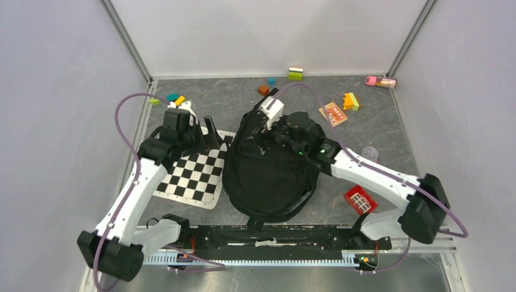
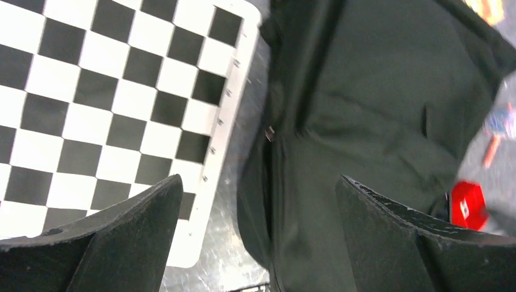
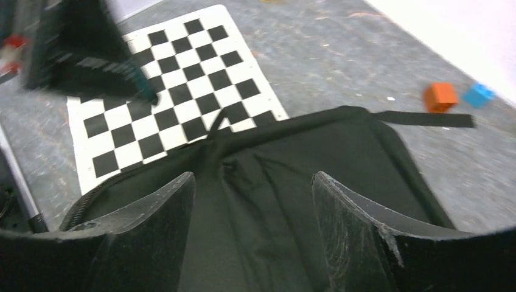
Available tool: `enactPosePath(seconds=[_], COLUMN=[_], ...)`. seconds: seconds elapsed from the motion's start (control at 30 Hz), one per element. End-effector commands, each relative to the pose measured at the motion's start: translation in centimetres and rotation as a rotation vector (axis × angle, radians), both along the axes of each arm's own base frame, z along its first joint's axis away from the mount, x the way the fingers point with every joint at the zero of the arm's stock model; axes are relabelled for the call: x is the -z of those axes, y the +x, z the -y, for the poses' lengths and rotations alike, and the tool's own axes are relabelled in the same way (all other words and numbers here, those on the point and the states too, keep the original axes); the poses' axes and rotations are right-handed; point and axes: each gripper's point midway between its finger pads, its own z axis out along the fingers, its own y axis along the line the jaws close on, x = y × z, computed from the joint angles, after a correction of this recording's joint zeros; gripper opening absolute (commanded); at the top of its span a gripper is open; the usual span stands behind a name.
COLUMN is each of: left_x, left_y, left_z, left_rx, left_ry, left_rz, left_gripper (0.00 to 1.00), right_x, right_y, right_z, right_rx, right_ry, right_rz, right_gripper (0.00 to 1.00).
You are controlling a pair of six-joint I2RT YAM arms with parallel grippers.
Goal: Pack the student bag
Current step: Zip the student bag at the center of the board.
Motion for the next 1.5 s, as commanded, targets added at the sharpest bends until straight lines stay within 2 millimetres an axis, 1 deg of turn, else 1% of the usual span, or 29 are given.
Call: enactPosePath(seconds=[0.0, 0.07, 0.13, 0.17, 0.2, 0.23, 0.27, 0.37, 0.4, 0.43, 0.47, 0.53, 0.57, 0.63, 0.67, 0.73, 0.8, 0.87, 0.93, 0.97, 1.0, 1.07, 1.13, 1.23, 1.3, 1.43, 1.47], left_x=[-2.2, -3.3, -3.7, -3.7, -3.4, -3.0, -2.7, -0.8, 0.0, 0.4, 0.8, 0.8, 0.7, 0.8, 0.8, 0.9, 0.9, 0.9, 0.9, 0.8, 0.8, 0.9, 1.0, 1.1, 1.1, 1.2, 1.2], left_y=[5.0, 6.6, 7.7, 7.9, 8.1, 8.2, 8.3, 8.3, 8.3, 8.5, 8.5, 8.7, 8.7, 8.7, 8.6, 8.4, 8.3, 8.3, 8.3, 8.3, 8.3, 8.3, 8.2, 8.1, 8.1, 8.1, 8.1], left_z=[-2.2, -3.6, -5.0, -5.6, -6.1, -6.4, -6.5, -7.0, -7.3, -7.6, -7.6, -7.5, -7.1, -7.0, -6.9, -6.8, -6.9, -6.8, -6.7, -6.7, -6.7, -6.8, -6.8, -6.7, -6.6, -6.6, -6.6], left_rx=[-0.024, -0.082, -0.130, -0.152, -0.173, -0.186, -0.198, -0.221, -0.237, -0.251, -0.252, -0.240, -0.223, -0.215, -0.211, -0.208, -0.208, -0.203, -0.200, -0.197, -0.198, -0.198, -0.198, -0.191, -0.192, -0.190, -0.190], left_ry=[0.009, 0.003, 0.012, 0.020, 0.034, 0.037, 0.035, 0.037, 0.048, 0.054, 0.052, 0.046, 0.034, 0.021, 0.013, 0.005, 0.002, -0.003, -0.008, -0.011, -0.012, -0.014, -0.018, -0.023, -0.025, -0.029, -0.031], left_rz=[0.086, 0.135, 0.156, 0.158, 0.160, 0.166, 0.178, 0.202, 0.202, 0.202, 0.194, 0.183, 0.181, 0.178, 0.176, 0.174, 0.174, 0.174, 0.174, 0.174, 0.174, 0.173, 0.169, 0.165, 0.165, 0.163, 0.162], left_gripper=[1.00, 1.00, 1.00, 1.00, 1.00, 1.00, 1.00, 1.00, 1.00, 1.00, 1.00, 1.00, 1.00, 1.00, 1.00, 1.00, 1.00, 1.00, 1.00, 1.00, 1.00, 1.00, 1.00, 1.00, 1.00, 1.00, 1.00], right_x=[-0.4, 0.2, 1.4, 1.9, 2.6, 3.0, 3.6, 5.4, 6.2, 6.4, 6.8, 7.5, 8.1, 8.6, 8.9, 9.5, 9.7, 10.1, 10.5, 10.8, 11.1, 11.4, 11.3, 10.7, 9.7, 8.4, 8.0], right_y=[-0.5, -0.8, -0.9, -0.7, -0.5, -0.3, 0.2, 1.7, 2.2, 2.6, 2.9, 3.3, 3.4, 3.4, 3.3, 3.0, 2.6, 2.1, 1.6, 1.4, 1.3, 0.9, 0.4, -0.1, -0.6, -2.0, -2.1], right_z=[-5.0, -6.9, -8.8, -9.6, -10.3, -11.0, -11.6, -12.7, -13.0, -13.5, -13.9, -14.8, -15.2, -16.0, -16.3, -16.7, -16.8, -16.5, -16.3, -16.1, -16.0, -15.8, -15.7, -15.1, -14.7, -13.8, -13.6], right_rx=[-0.100, -0.134, -0.158, -0.165, -0.170, -0.173, -0.169, -0.139, -0.140, -0.142, -0.143, -0.151, -0.157, -0.174, -0.184, -0.195, -0.203, -0.207, -0.215, -0.216, -0.216, -0.221, -0.227, -0.217, -0.210, -0.221, -0.219], right_ry=[0.034, 0.042, 0.025, 0.016, 0.000, -0.009, -0.025, -0.061, -0.091, -0.099, -0.108, -0.118, -0.123, -0.116, -0.116, -0.107, -0.109, -0.121, -0.131, -0.140, -0.148, -0.162, -0.165, -0.163, -0.142, -0.102, -0.093], right_rz=[0.000, -0.012, -0.024, -0.027, -0.030, -0.029, -0.026, -0.011, 0.001, 0.002, -0.002, -0.014, -0.026, -0.046, -0.056, -0.091, -0.109, -0.120, -0.130, -0.135, -0.141, -0.153, -0.155, -0.145, -0.140, -0.131, -0.122], right_gripper=[0.73, 0.72, 0.71, 0.71, 0.71, 0.72, 0.72, 0.74, 0.74, 0.73, 0.72, 0.69, 0.68, 0.61, 0.55, 0.43, 0.35, 0.34, 0.35, 0.34, 0.28, 0.10, 0.00, 0.00, 0.00, 0.00, 0.00])
